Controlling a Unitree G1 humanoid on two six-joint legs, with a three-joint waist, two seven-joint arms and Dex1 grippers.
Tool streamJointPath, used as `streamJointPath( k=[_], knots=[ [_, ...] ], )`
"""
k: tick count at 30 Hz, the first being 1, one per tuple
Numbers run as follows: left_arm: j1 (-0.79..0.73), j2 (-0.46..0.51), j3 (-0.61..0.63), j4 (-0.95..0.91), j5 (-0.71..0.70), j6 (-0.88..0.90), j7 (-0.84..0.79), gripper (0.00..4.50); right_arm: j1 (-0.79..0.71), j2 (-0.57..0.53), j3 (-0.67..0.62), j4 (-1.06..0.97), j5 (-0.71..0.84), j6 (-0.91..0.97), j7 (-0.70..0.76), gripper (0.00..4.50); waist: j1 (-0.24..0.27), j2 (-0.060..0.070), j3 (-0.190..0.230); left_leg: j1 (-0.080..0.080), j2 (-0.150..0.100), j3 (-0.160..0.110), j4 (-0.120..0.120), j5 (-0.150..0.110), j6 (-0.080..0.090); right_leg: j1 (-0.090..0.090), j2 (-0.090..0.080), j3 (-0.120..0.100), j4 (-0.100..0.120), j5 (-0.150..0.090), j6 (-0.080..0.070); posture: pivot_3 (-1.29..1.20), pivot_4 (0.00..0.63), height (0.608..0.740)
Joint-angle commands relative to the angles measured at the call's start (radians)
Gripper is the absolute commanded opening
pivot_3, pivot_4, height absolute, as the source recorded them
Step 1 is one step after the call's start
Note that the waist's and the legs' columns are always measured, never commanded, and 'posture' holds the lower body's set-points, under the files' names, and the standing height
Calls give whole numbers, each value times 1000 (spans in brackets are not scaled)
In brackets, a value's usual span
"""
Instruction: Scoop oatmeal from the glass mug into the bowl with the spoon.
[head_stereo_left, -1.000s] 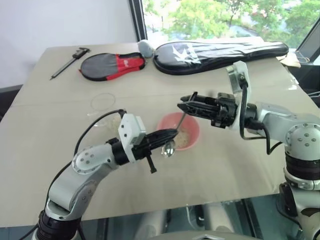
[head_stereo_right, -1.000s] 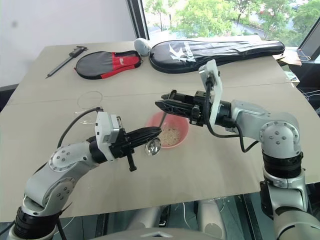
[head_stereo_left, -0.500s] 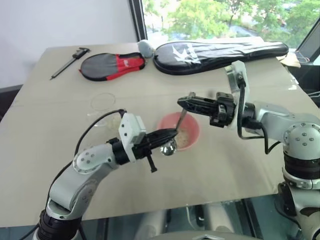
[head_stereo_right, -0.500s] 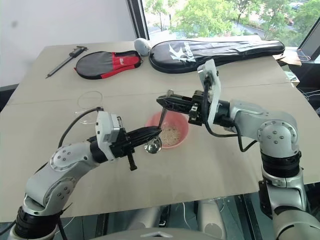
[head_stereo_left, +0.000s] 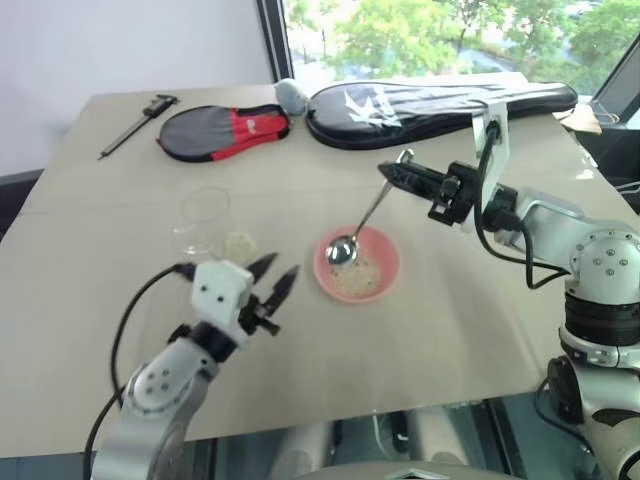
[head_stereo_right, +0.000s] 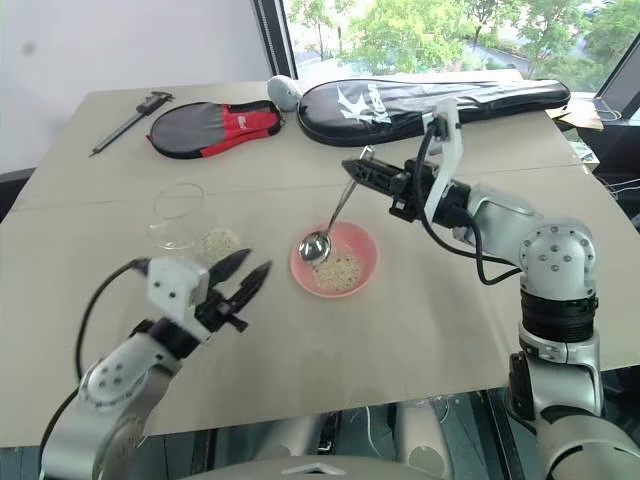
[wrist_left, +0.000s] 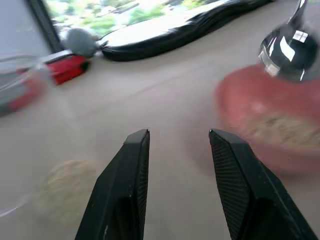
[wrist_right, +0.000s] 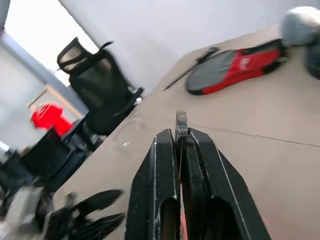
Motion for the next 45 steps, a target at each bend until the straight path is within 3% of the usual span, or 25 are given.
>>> streamJointPath(
  k=[1, 5, 12, 22, 36, 39, 40, 41, 42, 45],
  knots=[
    [62, -18, -7, 5, 196, -207, 75, 1913, -53, 21, -58, 39, 43, -17, -75, 0, 1, 0, 0, 0, 0, -1, 0, 0, 0, 0, 0, -1, 0, 0, 0, 0, 150, 740],
    [94, -80, 74, 47, 277, -289, 177, 1913, -81, 34, -77, 89, 26, -20, -123, 0, -1, 1, 0, 0, 0, -1, 1, 0, 1, 0, 0, -2, 0, 1, -1, 0, 150, 740],
    [-21, -152, 257, 157, 116, -199, 213, 1913, -94, 49, -77, 104, -18, -24, -131, 0, -2, 1, 0, 0, 4, -1, 1, 0, 1, 0, 4, -7, 1, 2, -2, 0, 150, 740],
    [-258, -51, 295, 422, -29, -146, 84, 1913, -95, 74, -87, 85, -45, -34, -144, 0, -4, 1, 0, 0, 5, 0, 2, 0, 0, 0, 9, -6, 2, 2, -3, 0, 150, 740],
    [-408, 10, 290, 579, -47, -146, 46, 1913, -88, 70, -98, 70, -59, -41, -142, 0, -10, 1, -1, 0, 7, 0, 2, 0, 0, -1, 8, -5, 2, 3, -4, 0, 150, 740],
    [-423, 14, 287, 598, -48, -144, 42, 1205, -95, 71, -98, 72, -62, -43, -139, 0, -13, 1, 0, 0, 7, 1, 2, 0, 0, -1, 7, -5, 2, 3, -4, 0, 150, 740],
    [-429, 15, 283, 605, -49, -140, 40, 513, -100, 71, -98, 74, -62, -43, -136, 0, -13, 1, 0, 0, 7, 0, 1, 0, 0, -1, 7, -5, 2, 3, -4, 0, 150, 740],
    [-435, 17, 279, 613, -52, -134, 36, 262, -106, 71, -97, 75, -62, -43, -134, 0, -14, 1, 0, 0, 7, 0, 1, 0, 0, -1, 7, -5, 2, 3, -4, 0, 150, 740],
    [-440, 19, 275, 619, -54, -131, 31, 73, -112, 72, -97, 75, -62, -43, -133, 0, -16, 1, -1, 0, 7, 0, 1, 0, 0, -1, 7, -5, 2, 3, -4, 0, 150, 740],
    [-458, 21, 264, 640, -48, -120, 29, 73, -144, 77, -95, 76, -60, -47, -131, 0, -18, 2, -1, 0, 7, 1, 1, 0, 0, -1, 7, -5, 2, 3, -4, 0, 150, 740]
  ],
)
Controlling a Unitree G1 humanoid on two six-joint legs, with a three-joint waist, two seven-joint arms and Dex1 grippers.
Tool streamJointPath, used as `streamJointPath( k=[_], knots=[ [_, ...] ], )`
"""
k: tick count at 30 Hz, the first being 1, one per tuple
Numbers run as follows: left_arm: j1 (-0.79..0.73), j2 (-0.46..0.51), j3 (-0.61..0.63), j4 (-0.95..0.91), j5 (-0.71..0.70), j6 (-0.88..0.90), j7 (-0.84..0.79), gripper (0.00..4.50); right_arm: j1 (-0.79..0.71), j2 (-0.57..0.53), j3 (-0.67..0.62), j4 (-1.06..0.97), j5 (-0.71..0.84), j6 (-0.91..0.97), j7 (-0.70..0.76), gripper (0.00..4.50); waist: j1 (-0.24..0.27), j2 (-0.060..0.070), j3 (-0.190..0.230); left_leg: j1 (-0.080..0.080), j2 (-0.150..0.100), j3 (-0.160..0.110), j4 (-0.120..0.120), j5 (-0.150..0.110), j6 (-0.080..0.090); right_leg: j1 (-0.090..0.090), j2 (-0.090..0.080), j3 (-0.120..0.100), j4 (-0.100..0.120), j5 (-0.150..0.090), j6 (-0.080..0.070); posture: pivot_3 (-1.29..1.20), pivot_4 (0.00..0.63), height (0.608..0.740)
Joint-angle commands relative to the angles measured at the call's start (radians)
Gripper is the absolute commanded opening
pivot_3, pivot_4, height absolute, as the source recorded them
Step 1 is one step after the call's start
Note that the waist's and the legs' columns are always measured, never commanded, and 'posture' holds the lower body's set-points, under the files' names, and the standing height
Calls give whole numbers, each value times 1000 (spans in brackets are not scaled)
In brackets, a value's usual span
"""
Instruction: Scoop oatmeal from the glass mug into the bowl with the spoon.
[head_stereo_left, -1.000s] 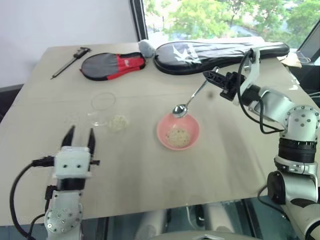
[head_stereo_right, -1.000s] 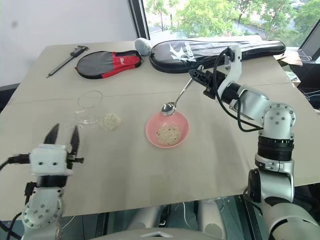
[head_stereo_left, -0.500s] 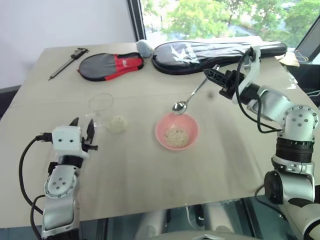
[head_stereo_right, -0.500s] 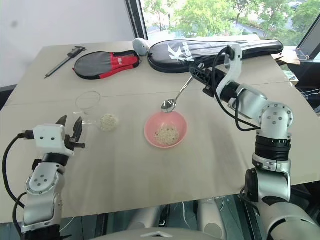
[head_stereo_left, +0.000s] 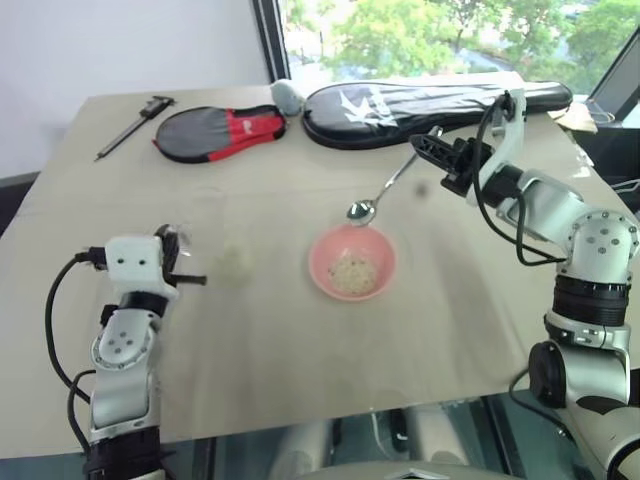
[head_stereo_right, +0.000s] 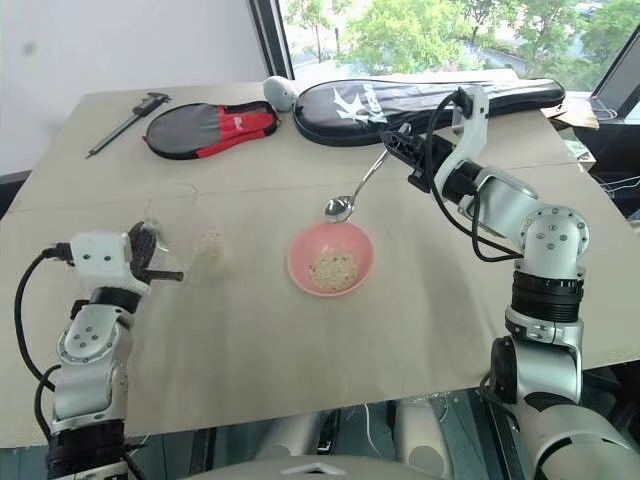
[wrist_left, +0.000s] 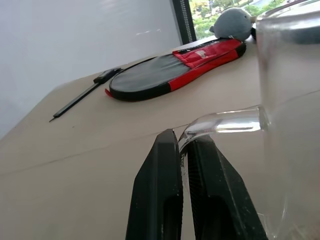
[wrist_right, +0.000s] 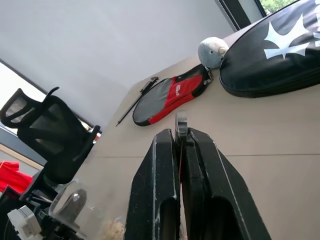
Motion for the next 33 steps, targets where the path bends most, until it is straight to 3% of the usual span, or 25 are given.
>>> streamJointPath(
  k=[1, 12, 19, 24, 29, 33],
  knots=[
    [-18, 13, -14, 14, 2, 9, -7, 73, -71, 5, -23, -33, 14, -25, 14, 0, -2, 0, 0, 0, 0, 0, 0, 0, 0, 0, 0, 0, 0, 0, 0, 0, 150, 740],
    [-175, 31, -176, 87, 46, -87, -111, 73, -243, 102, 30, -26, -19, -63, 50, 0, -4, -1, -1, 0, 0, -2, 0, 1, -1, -1, 1, -2, 2, 2, -2, 0, 150, 740],
    [-309, 28, -272, 190, 35, -176, -214, 73, -226, 67, 152, -14, -229, -113, 212, 0, -10, 0, 0, -2, 0, -1, 0, 3, -5, -3, 1, -1, 1, 2, -2, 0, 150, 740],
    [-375, 33, -296, 276, 37, -243, -271, 73, -201, 43, 231, -27, -347, -128, 306, 0, -12, 0, 0, -13, 0, 1, 1, 5, -8, -17, 1, 1, 5, 2, -3, 0, 150, 740],
    [-437, 32, -319, 360, 35, -297, -314, 73, -140, 7, 417, -49, -590, -266, 418, 0, -13, -1, -1, -13, 0, 2, 1, 5, -8, -17, 1, 2, 5, 2, -3, 0, 150, 740],
    [-472, 29, -326, 406, 35, -327, -329, 73, -112, 29, 489, -38, -705, -353, 465, 0, -12, -1, -1, -13, 0, 2, 1, 5, -8, -17, 1, 1, 5, 3, -2, 0, 150, 740]
  ],
)
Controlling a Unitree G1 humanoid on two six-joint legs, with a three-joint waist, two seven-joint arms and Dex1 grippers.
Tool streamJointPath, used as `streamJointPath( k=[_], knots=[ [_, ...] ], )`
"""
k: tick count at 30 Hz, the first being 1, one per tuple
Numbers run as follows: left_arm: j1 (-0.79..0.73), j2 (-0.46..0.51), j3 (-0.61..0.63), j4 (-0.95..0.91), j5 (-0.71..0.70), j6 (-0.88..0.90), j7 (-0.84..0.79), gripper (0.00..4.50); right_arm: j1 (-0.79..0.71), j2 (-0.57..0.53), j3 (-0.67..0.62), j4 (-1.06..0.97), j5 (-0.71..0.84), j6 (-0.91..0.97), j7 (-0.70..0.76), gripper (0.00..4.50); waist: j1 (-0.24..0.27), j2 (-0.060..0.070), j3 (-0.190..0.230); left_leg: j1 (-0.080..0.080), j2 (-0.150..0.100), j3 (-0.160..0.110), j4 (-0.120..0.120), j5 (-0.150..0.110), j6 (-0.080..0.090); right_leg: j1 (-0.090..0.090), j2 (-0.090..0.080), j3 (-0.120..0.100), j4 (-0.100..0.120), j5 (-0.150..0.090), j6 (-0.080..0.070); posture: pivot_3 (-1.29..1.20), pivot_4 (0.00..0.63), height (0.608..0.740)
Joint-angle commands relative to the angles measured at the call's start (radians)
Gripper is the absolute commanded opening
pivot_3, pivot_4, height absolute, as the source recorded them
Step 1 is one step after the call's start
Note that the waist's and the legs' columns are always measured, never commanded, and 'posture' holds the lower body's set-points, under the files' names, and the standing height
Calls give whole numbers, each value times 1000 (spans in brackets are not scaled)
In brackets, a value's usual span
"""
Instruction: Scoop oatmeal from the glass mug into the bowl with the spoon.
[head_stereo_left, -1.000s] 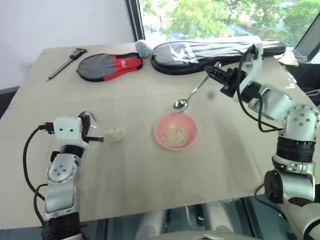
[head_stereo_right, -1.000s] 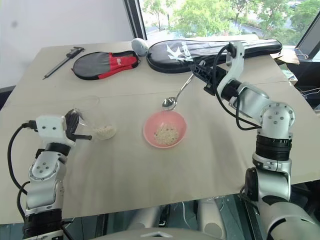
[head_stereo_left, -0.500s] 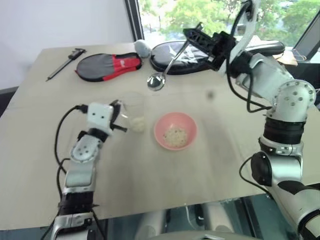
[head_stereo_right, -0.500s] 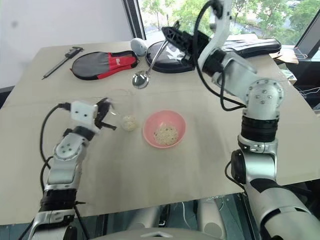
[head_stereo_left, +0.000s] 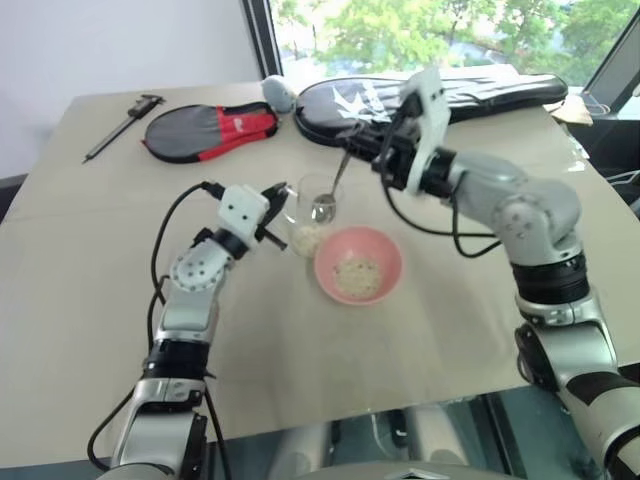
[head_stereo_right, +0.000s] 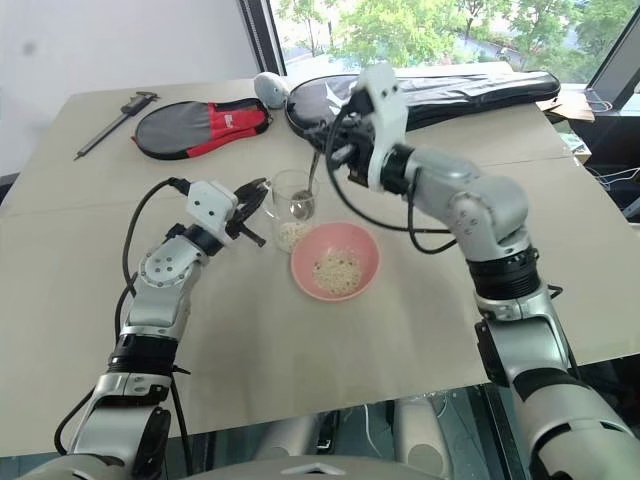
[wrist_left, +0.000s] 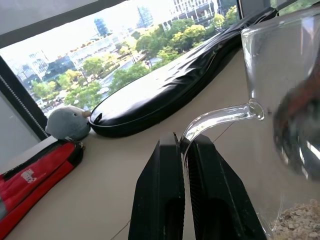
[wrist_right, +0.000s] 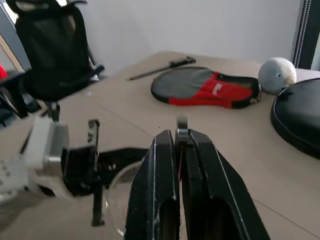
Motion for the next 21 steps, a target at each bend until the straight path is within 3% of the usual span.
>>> streamJointPath(
  k=[1, 8, 14, 21],
  knots=[
    [-38, 4, 9, 22, -7, -53, -8, 73, 11, 12, 40, -17, -117, -101, 45, 0, 0, 0, 0, 0, 0, 0, 0, 0, 0, 0, 0, 0, 0, 0, 0, 0, 150, 740],
    [-60, 6, 6, 69, -7, -92, -15, 73, 58, 105, 17, -31, -108, -30, 67, 0, -1, 0, 0, 0, 0, 0, 0, 0, 0, 0, 0, 0, 0, 0, 0, 0, 150, 740],
    [-58, -5, 13, 86, -13, -107, -2, 73, 66, 208, -120, -64, 19, 167, -25, 0, -1, 0, 0, 0, 0, -1, 0, 0, -1, 0, 0, 0, 0, 0, 0, 0, 150, 740],
    [-40, -11, 6, 92, 1, -128, 8, 73, -31, 202, -274, -6, 57, 247, -83, 0, -1, 0, 0, 0, 0, -1, 1, 1, -1, 0, 1, 0, 1, 1, -1, 0, 150, 740]
  ],
)
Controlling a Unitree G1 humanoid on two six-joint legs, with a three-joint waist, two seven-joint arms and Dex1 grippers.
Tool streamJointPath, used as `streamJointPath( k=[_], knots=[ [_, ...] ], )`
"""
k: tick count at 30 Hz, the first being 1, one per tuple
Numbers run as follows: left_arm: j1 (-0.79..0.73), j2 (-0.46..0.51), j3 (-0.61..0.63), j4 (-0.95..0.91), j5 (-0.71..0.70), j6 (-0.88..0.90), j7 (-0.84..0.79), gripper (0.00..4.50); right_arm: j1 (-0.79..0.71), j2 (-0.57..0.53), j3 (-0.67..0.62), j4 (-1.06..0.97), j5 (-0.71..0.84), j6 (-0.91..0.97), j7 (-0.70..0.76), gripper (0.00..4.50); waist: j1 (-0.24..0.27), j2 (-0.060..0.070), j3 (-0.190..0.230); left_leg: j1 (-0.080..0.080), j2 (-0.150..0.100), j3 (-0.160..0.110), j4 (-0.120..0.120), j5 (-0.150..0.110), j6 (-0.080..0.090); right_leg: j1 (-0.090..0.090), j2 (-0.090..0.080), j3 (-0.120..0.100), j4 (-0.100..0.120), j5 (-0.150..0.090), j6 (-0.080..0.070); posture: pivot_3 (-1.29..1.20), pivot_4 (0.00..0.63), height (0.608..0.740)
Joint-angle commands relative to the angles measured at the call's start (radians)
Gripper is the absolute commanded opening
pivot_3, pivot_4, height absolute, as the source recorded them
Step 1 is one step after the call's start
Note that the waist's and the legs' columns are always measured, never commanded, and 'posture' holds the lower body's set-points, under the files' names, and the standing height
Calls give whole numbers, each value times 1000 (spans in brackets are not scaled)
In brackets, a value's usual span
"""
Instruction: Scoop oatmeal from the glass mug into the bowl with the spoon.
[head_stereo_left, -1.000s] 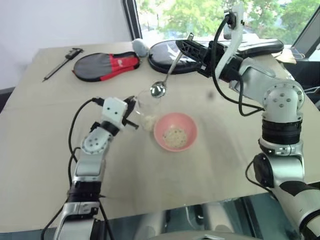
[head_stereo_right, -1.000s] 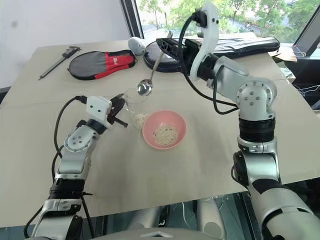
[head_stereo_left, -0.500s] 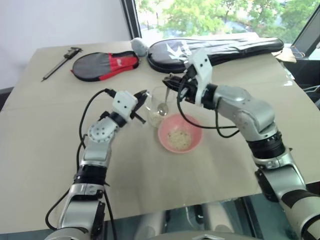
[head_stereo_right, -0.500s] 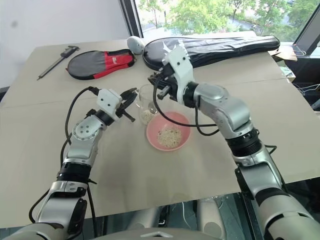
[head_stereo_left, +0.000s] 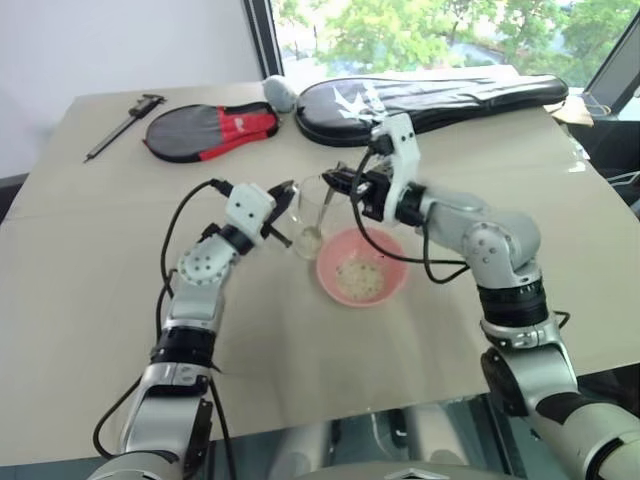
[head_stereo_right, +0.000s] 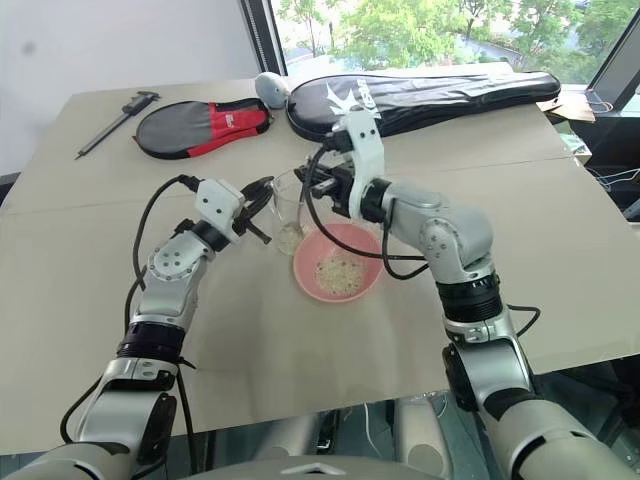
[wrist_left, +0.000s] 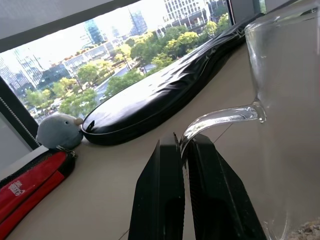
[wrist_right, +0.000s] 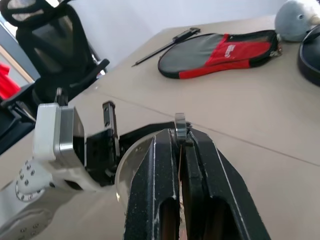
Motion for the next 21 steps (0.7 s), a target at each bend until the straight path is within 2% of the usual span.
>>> streamJointPath(
  k=[1, 5, 15, 21],
  knots=[
    [1, 0, 12, -13, 3, -42, 14, 73, -72, 2, -90, 3, 45, 25, -27, 0, 0, 0, 0, 0, 0, 0, 0, 0, 0, 0, 0, 0, 0, 0, 0, 0, 150, 740],
    [4, 0, 13, -11, 6, -51, 21, 73, -104, 2, -156, 30, 69, 54, -62, 0, -1, 0, 0, 0, 0, 0, 0, 0, 0, 0, 0, 0, 0, 0, 0, 0, 150, 740],
    [-3, -5, 13, 4, 15, -77, 38, 73, -112, -14, -225, 42, 97, 103, -109, 0, -2, 0, 0, 0, 0, 0, 0, 0, 0, 0, 0, 1, 1, 0, 0, 0, 150, 740],
    [-6, -6, 12, 22, 36, -92, 67, 73, -131, 15, -343, 57, 194, 201, -228, 0, -2, 0, 0, 1, 0, 1, 1, 0, 0, 0, 0, 1, 3, 0, 0, 0, 150, 740]
  ],
)
